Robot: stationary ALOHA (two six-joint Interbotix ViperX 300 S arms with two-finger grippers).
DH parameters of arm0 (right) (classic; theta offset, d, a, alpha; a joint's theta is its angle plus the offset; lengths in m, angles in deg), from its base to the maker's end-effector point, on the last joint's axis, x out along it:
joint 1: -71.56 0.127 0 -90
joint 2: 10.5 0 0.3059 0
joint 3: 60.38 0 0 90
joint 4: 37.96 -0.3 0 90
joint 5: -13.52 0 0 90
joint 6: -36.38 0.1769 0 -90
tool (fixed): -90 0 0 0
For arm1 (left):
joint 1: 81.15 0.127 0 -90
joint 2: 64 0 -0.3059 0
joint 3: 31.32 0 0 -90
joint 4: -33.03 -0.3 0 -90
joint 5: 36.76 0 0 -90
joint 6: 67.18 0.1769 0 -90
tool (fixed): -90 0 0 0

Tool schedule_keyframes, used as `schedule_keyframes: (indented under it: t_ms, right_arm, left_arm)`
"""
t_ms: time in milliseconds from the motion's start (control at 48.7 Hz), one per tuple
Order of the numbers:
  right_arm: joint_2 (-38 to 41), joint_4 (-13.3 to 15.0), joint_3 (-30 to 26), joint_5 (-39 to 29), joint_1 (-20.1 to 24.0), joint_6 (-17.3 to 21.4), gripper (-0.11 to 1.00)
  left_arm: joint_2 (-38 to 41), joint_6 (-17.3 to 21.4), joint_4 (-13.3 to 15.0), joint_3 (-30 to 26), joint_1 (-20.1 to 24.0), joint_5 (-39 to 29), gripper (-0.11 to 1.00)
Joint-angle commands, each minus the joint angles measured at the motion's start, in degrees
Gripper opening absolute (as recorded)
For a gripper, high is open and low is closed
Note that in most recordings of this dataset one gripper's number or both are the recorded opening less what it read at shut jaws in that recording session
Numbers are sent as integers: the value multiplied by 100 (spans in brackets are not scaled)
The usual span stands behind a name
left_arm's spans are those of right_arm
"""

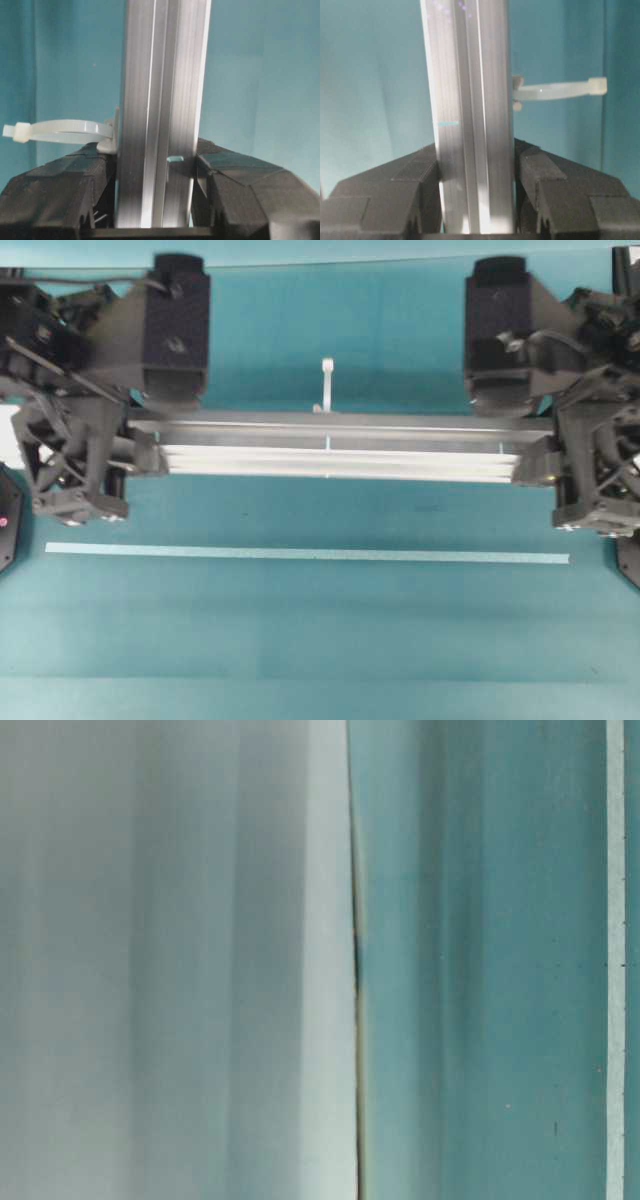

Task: Lift the large metal rail with both hands.
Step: 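Lift the rail upward with both grippers together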

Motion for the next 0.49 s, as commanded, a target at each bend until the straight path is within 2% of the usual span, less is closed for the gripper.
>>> schedule_keyframes:
  t_ms: [0, 205, 472]
  right_arm:
    - [105, -88, -510, 123, -9, 44, 38]
    - [141, -211, -677, -9, -9, 35, 38]
    - [123, -220, -659, -9, -9, 26, 38]
  left_arm:
    - [9, 9, -9, -475, 53, 35, 36]
    - [246, -44, -9, -1020, -62, -369, 36]
    - [475, -35, -9, -1424, -88, -422, 36]
